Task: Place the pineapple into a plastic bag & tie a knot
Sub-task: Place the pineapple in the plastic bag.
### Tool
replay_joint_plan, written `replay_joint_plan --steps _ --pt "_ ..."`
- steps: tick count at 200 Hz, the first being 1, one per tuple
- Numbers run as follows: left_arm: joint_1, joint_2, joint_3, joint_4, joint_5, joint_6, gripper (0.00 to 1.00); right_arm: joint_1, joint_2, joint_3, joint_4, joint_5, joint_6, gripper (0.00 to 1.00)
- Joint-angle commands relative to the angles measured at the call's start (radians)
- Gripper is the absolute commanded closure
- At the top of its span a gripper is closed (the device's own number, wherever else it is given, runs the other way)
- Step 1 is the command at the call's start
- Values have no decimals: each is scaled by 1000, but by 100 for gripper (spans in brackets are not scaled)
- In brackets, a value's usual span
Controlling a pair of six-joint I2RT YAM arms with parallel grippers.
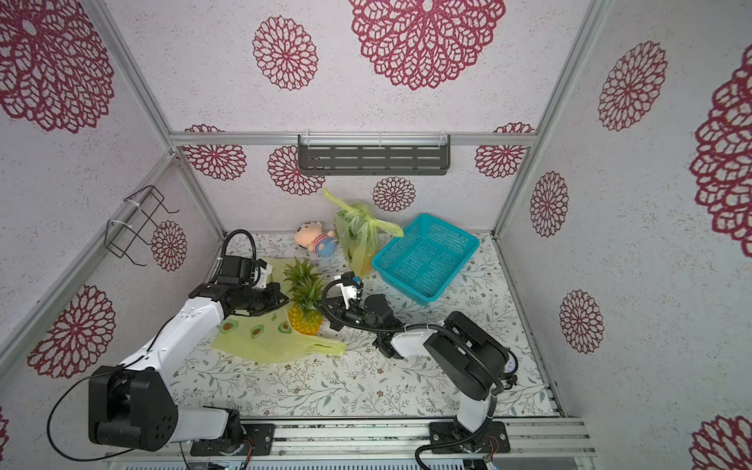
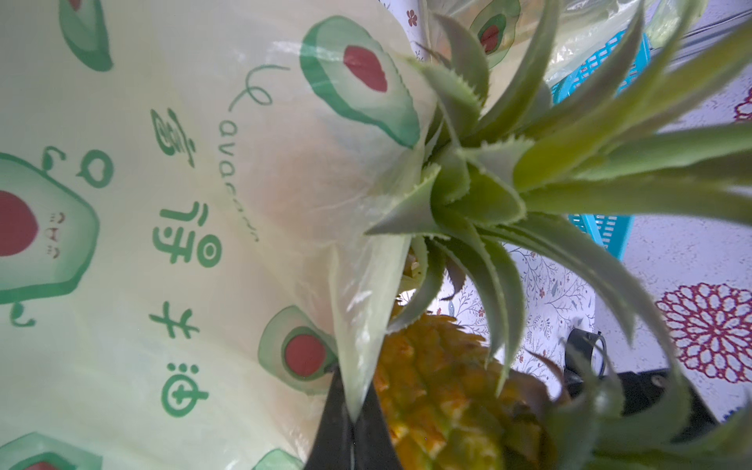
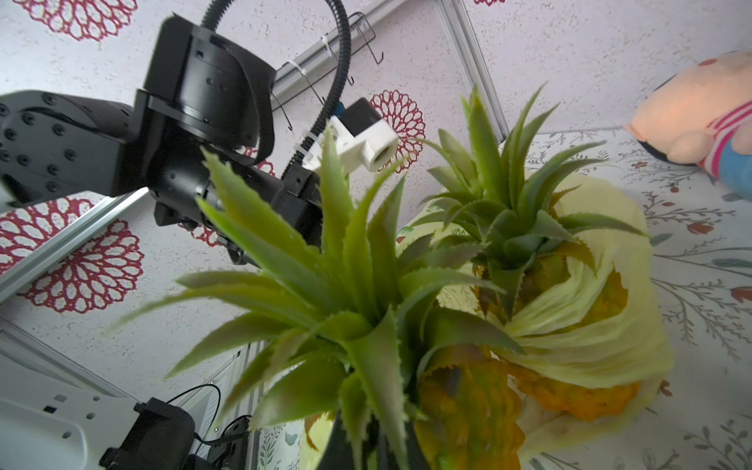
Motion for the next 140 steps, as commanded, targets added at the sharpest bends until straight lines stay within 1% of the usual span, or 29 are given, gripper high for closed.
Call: replay_joint_plan --steps 1,44,66,78,117,140 --pt "7 -12 16 -11 4 0 100 14 -8 62 139 -9 -45 100" --pt "8 -23 18 -33 0 11 100 20 15 78 171 -30 -45 100" --pt "17 -29 9 -3 52 20 100 21 42 83 267 -28 -24 100" --pt "23 -26 16 -3 74 17 100 22 62 97 289 -27 -6 100" --pt "43 -32 -6 18 107 16 100 22 144 113 273 -32 -18 100" --pt "57 -34 -18 19 116 15 100 22 166 125 202 -29 -64 100"
